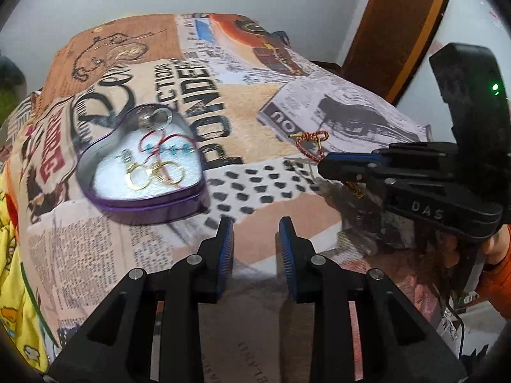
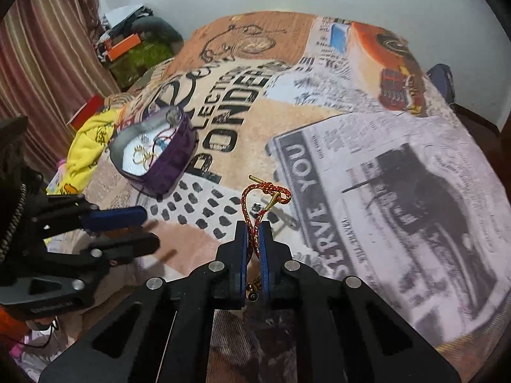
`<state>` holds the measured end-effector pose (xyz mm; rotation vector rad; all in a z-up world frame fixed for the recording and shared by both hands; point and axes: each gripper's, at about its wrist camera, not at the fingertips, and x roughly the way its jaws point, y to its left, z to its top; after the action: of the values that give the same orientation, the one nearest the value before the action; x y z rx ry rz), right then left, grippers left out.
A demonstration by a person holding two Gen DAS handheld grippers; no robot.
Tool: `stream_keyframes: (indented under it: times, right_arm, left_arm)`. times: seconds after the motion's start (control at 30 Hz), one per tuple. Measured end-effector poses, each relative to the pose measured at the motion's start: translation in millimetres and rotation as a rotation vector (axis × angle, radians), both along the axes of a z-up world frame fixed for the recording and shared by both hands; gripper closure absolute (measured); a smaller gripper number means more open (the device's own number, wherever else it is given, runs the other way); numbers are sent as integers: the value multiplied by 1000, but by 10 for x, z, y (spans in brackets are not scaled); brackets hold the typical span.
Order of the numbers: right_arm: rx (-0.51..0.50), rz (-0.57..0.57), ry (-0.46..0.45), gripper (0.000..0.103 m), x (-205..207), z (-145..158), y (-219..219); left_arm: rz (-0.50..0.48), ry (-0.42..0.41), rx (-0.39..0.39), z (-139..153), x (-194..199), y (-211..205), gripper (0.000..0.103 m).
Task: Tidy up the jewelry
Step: 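Carry the braided bracelet over the heart tin with the right tool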
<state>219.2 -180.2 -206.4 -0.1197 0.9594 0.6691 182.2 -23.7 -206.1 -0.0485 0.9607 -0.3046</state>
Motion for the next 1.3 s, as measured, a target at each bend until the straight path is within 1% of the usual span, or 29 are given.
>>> stream_keyframes:
  times: [0.13,0.23,0.4,0.57,0.63,0.67,0.7,0.77,0.87,0.97,1.07,1.13,1.3]
  right_arm:
    - [9,-53,-29,97,3,107,-164]
    - [14,-87,-39,97,10,149,-288]
    - [25,-122,-61,97,9,195,-457]
    - [52,-147,-58,97,63,182,-606]
    - [59,-148,-51,97,84,156,-632]
    - [60,-148,-48,97,91,142,-634]
    - [61,-146,-46,97,88,133,-638]
    - [57,-140,-45,97,88,109,-625]
    - [64,-132,-37,97,96,86,-596]
    - [69,-126,-43,97,88,114,-566]
    - [80,-120,-58,97,68,184,-532]
    - [81,-113,-73,97,53,245,-483]
    - [103,-83,-106,97,22,406,-305]
  left_arm:
    - [-37,10,-18,-4,108,-128,73]
    - [-61,18,-10,-41,231,-235,73]
    - [-87,35,56,-137,502,-437,73]
    - [-103,42,97,-215,650,-547,73]
    - [-105,36,111,-232,688,-577,78]
    - [-108,34,114,-237,704,-588,83]
    - [-113,30,121,-243,711,-599,93]
    - [-120,26,126,-251,715,-611,96]
    - [-126,23,123,-239,696,-613,96]
    - [-112,14,112,-184,643,-580,97]
    - [-92,-16,94,-49,525,-497,97]
    - [-76,-41,72,84,428,-400,97]
    - [-25,-104,44,386,260,-147,96]
